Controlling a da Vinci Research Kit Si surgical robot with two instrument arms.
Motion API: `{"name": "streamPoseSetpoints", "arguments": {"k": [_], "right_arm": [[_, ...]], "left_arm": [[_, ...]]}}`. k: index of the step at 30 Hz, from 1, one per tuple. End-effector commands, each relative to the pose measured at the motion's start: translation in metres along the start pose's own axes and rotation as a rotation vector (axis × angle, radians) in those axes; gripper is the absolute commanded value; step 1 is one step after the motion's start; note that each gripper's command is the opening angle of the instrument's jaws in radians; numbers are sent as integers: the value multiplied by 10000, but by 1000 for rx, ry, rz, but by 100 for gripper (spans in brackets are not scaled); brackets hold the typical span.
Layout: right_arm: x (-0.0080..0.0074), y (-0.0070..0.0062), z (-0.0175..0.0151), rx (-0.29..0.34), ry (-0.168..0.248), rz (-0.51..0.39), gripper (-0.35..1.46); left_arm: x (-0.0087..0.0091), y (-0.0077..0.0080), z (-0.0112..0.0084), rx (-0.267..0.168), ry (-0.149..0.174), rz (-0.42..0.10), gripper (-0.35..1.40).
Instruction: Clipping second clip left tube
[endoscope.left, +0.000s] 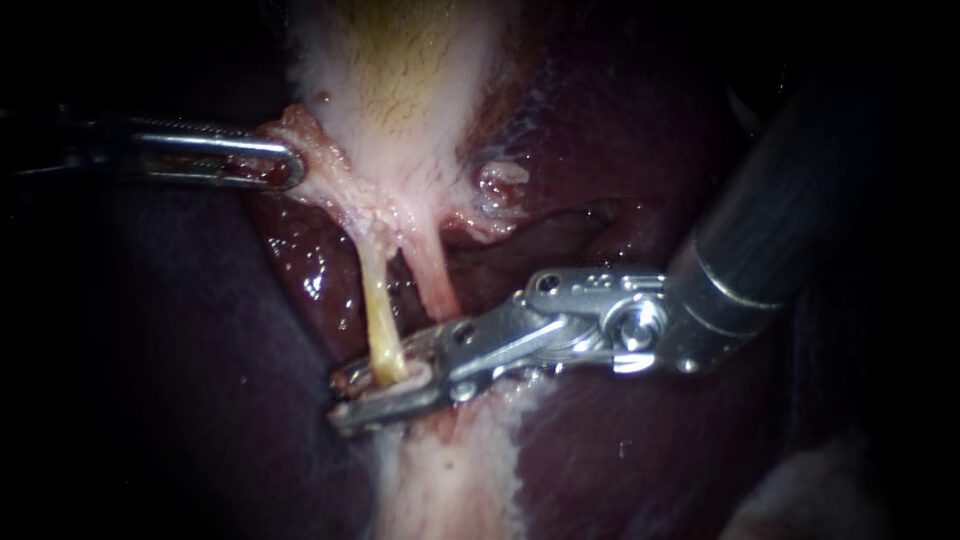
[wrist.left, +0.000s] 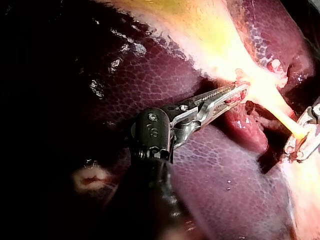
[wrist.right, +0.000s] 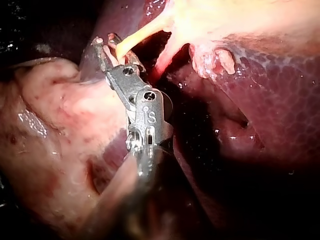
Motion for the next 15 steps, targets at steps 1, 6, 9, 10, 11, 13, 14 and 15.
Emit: {"name": "streamPoseSetpoints", "arguments": {"k": [1, 6, 9, 10, 11, 13, 14, 15], "right_arm": [[2, -2, -1, 2, 0, 19, -32], [4, -3, -9, 1, 3, 63, -35], [3, -3, -10, 1, 0, 63, -35], [2, -3, -10, -1, -6, 63, -35], [1, -4, -10, -2, -9, 63, -35], [1, -3, -10, -2, -9, 63, -35], [1, -3, -10, -2, -9, 63, -35], [0, -3, -10, -2, -9, 63, -35]], "left_arm": [[0, 0, 0, 0, 0, 0, -35], [0, 0, 0, 0, 0, 0, -35], [0, -1, 0, 0, 0, 0, -35], [0, -1, 0, 0, 0, 0, -35], [0, -1, 0, 0, 0, 0, -35], [0, -1, 0, 0, 0, 0, -35], [0, -1, 0, 0, 0, 0, -35], [0, -1, 0, 0, 0, 0, -35]]}}
